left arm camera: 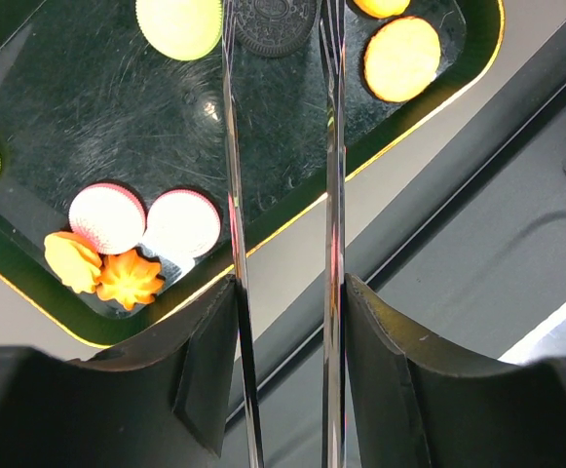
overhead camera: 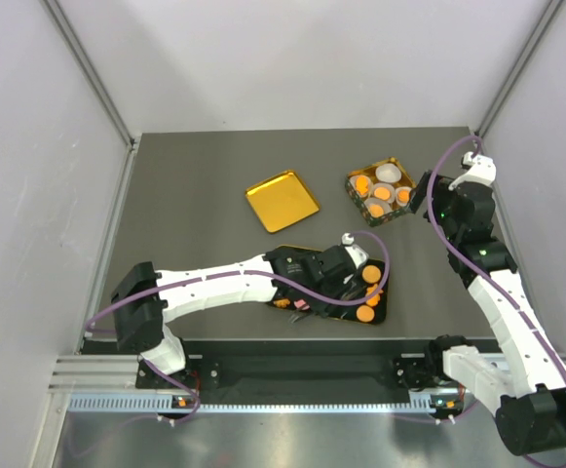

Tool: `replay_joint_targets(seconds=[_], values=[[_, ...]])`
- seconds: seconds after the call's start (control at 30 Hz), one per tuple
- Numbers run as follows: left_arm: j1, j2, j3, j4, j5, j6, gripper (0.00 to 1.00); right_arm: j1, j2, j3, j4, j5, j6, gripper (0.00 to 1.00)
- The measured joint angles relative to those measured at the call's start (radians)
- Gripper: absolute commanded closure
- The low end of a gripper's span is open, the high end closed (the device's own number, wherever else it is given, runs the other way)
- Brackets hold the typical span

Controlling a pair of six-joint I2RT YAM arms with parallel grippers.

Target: Pack the cookies

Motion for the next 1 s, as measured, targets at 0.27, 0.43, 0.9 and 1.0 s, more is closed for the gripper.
replay_joint_targets(seconds=[0.27, 0.43, 0.9, 1.0], values=[[-0.006, 0.0, 0.006, -0.007, -0.023, 0.0, 0.5, 0.0, 0.0, 0.0, 0.0, 0.0, 0.0, 0.0], [-0.006, 0.0, 0.007, -0.012, -0.025, 0.0, 0.49, 0.0, 0.0, 0.0, 0.0, 0.0, 0.0, 0.0], [-0.008, 0.0, 0.007, -0.023, -0.029, -0.001, 0.48, 0.0, 0.0, 0.0, 0.0, -0.001, 0.0, 0.0], [-0.008, 0.0, 0.007, -0.025, -0.029, -0.001, 0.48, 0.0, 0.0, 0.0, 0.0, -0.001, 0.0, 0.0]])
